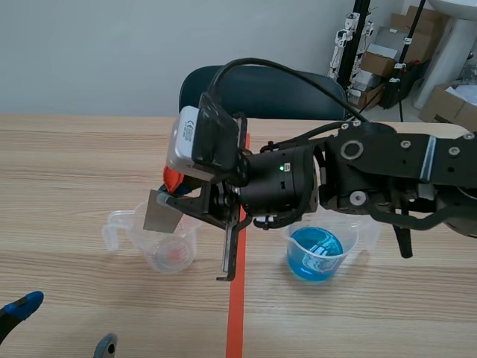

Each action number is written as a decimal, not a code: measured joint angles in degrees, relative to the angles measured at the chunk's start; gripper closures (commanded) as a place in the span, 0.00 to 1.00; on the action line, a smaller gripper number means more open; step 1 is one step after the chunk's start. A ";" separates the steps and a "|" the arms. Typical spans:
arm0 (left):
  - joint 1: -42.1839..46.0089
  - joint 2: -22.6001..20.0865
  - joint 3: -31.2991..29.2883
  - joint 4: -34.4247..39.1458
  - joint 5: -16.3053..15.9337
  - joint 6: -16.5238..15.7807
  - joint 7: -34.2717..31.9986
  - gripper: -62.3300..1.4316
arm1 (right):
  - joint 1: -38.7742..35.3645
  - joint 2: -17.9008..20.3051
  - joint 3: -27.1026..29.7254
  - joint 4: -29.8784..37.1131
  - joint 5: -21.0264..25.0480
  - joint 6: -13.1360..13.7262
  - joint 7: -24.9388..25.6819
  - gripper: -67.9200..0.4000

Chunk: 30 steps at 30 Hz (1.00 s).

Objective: Do the redox reaction experiment. lift the metal plate out of the left beaker

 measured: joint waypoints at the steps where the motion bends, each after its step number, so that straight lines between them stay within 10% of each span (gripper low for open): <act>1: 0.00 0.00 0.00 0.00 0.00 0.00 0.00 0.00 | 0.00 0.00 0.02 0.44 1.18 0.22 -0.90 0.99; 20: 0.00 0.00 0.00 0.00 0.00 0.00 0.00 0.00 | 0.00 0.00 0.02 2.27 12.35 0.07 -7.13 0.97; 30: 0.00 0.00 0.00 0.00 0.00 0.00 0.00 0.00 | 0.00 0.00 0.02 2.27 12.35 -0.46 -7.10 0.41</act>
